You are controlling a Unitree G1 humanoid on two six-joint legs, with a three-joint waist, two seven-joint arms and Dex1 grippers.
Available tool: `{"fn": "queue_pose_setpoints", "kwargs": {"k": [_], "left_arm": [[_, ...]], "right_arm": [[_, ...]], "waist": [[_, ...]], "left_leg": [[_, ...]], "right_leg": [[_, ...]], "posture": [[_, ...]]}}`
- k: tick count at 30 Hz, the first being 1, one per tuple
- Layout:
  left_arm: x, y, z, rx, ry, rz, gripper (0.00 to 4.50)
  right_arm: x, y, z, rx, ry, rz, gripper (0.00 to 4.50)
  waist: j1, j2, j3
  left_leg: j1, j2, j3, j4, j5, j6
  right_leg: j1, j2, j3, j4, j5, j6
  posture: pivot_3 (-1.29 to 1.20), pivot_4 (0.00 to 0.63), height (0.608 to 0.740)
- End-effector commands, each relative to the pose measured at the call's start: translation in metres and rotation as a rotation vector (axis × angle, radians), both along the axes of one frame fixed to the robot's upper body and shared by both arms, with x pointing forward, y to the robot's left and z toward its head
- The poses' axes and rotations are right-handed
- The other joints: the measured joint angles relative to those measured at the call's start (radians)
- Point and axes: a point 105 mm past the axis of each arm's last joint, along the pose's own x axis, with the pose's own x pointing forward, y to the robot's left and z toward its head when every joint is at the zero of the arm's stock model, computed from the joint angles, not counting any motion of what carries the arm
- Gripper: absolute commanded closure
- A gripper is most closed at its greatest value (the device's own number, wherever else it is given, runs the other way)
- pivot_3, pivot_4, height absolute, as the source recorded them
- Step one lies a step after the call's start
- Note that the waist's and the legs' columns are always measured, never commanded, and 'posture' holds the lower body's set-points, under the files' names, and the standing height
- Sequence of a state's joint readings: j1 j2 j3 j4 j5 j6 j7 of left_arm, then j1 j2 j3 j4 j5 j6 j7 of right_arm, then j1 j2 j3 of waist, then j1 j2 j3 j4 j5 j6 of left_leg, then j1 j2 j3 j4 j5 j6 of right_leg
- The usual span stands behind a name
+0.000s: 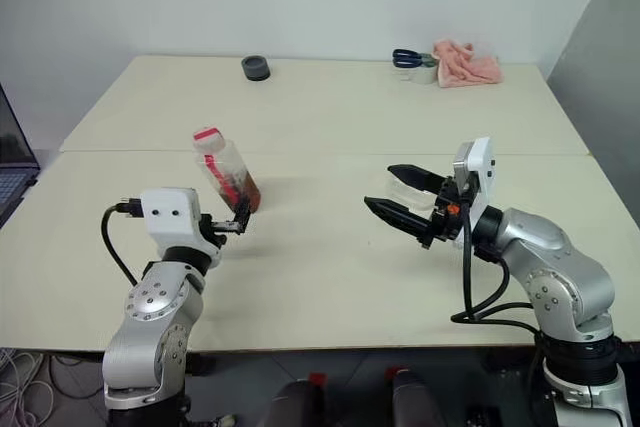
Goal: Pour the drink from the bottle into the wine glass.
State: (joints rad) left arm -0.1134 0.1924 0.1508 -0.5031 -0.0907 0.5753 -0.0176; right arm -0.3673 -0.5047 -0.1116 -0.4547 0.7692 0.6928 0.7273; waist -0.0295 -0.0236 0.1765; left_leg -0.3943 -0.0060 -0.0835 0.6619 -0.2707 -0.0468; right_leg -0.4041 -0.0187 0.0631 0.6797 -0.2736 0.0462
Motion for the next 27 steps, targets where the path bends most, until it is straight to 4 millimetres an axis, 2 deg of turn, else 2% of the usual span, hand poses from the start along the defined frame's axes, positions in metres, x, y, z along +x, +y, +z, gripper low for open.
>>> {"fn": "queue_pose_setpoints", "kwargs": {"k": [1,17,27], "left_arm": [[0.002,0.003,0.017,0.008,-0.072,0.018,0.03],[0.024,0.003,0.026,0.012,-0.113,-0.006,0.03],[0.051,0.01,0.031,0.019,-0.151,-0.012,0.03]], "right_arm": [[-0.003,0.001,0.008,0.018,-0.04,0.003,0.6],[-0.005,0.001,0.008,0.051,-0.029,-0.05,0.6],[-0.006,-0.002,0.007,0.06,-0.022,-0.089,0.6]], "waist": [[0.0,0.0,0.0],[-0.001,0.0,0.0],[0.0,0.0,0.0]], "left_leg": [[0.0,0.0,0.0,0.0,0.0,0.0],[0.0,0.0,0.0,0.0,0.0,0.0],[0.0,0.0,0.0,0.0,0.0,0.0]], "right_leg": [[0.0,0.0,0.0,0.0,0.0,0.0],[0.0,0.0,0.0,0.0,0.0,0.0],[0.0,0.0,0.0,0.0,0.0,0.0]], "posture": [[0.0,0.15,0.74],[0.0,0.15,0.74],[0.0,0.15,0.74]]}}
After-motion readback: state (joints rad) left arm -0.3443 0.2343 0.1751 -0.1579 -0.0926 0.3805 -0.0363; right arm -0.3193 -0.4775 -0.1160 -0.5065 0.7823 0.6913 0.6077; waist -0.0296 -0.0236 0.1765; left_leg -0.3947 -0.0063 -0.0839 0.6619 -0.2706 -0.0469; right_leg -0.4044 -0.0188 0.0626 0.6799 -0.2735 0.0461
